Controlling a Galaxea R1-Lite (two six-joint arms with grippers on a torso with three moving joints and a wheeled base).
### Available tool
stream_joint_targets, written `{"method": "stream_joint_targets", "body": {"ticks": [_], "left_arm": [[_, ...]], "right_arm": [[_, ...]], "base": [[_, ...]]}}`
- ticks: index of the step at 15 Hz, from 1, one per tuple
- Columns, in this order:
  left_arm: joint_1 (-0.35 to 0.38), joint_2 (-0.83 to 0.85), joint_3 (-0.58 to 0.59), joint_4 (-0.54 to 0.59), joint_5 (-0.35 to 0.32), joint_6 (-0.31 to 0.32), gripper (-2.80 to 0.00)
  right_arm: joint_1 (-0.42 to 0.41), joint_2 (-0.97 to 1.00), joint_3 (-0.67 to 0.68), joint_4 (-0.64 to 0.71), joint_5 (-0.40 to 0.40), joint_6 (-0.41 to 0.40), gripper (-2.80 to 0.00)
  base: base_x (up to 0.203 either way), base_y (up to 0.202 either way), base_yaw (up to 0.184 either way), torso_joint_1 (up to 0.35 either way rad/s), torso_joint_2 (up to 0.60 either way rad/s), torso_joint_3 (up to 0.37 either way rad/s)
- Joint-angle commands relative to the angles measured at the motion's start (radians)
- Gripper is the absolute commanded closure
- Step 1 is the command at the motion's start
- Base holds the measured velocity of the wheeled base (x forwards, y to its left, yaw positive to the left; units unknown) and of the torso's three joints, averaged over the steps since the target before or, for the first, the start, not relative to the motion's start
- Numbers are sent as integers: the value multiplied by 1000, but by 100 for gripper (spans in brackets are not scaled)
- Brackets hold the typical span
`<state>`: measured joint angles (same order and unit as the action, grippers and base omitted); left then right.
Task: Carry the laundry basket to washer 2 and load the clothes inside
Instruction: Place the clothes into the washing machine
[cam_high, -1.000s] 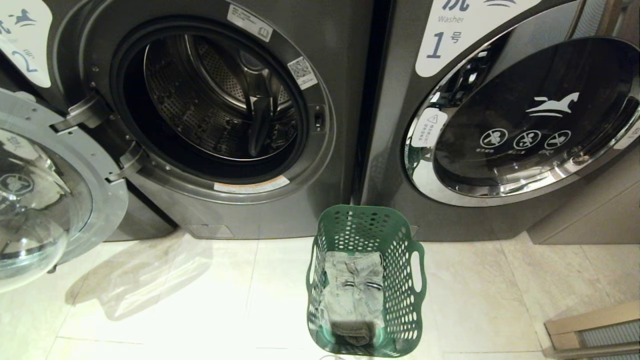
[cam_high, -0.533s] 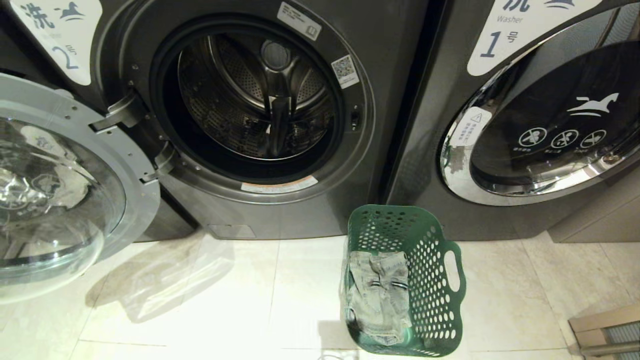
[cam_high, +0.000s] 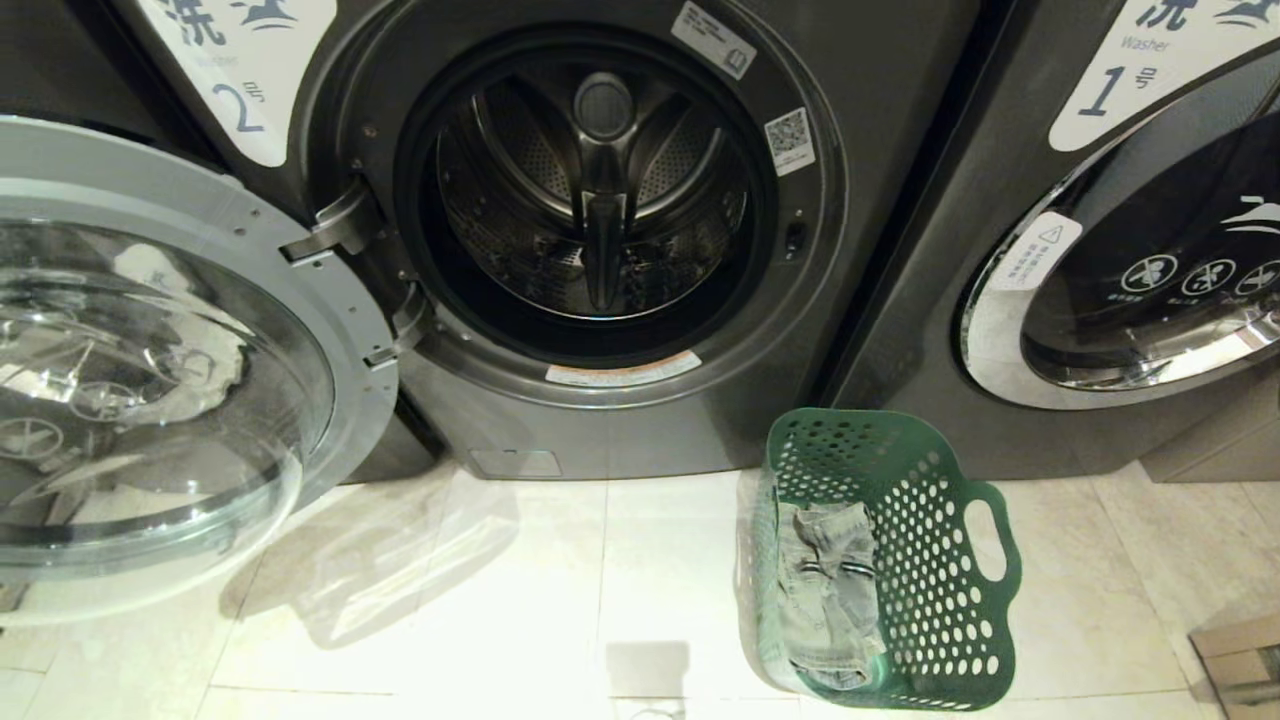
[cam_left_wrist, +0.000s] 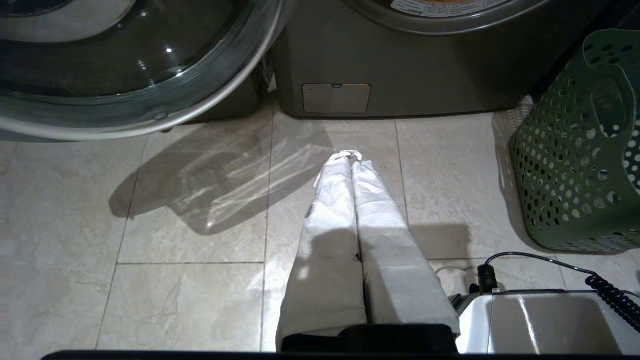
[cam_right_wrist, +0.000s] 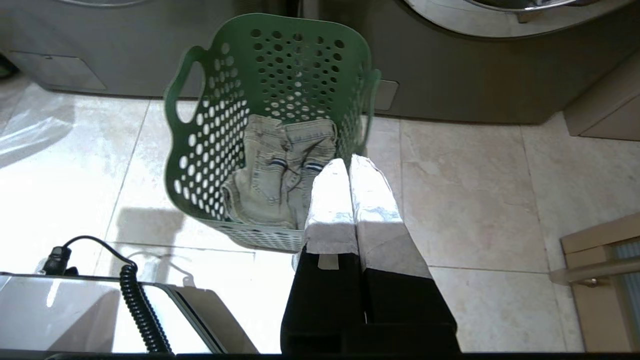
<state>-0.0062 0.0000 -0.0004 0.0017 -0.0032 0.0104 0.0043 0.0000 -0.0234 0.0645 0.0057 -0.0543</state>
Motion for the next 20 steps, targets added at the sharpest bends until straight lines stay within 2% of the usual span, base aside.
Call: {"method": "stream_joint_targets", "body": {"ticks": [1, 10, 20], "left_arm": [[0, 2, 0, 0, 0, 0, 0], [0, 2, -1, 1, 0, 3, 0], [0, 2, 0, 0, 2, -6, 0]], "right_arm": [[0, 0, 0, 0, 0, -1, 0], [0, 2, 0, 0, 0, -3, 0], [0, 0, 0, 1, 0, 2, 0]], "base": [[0, 194, -1, 2, 7, 2], [0, 181, -1, 2, 1, 1], [0, 0, 0, 0, 0, 0]]}}
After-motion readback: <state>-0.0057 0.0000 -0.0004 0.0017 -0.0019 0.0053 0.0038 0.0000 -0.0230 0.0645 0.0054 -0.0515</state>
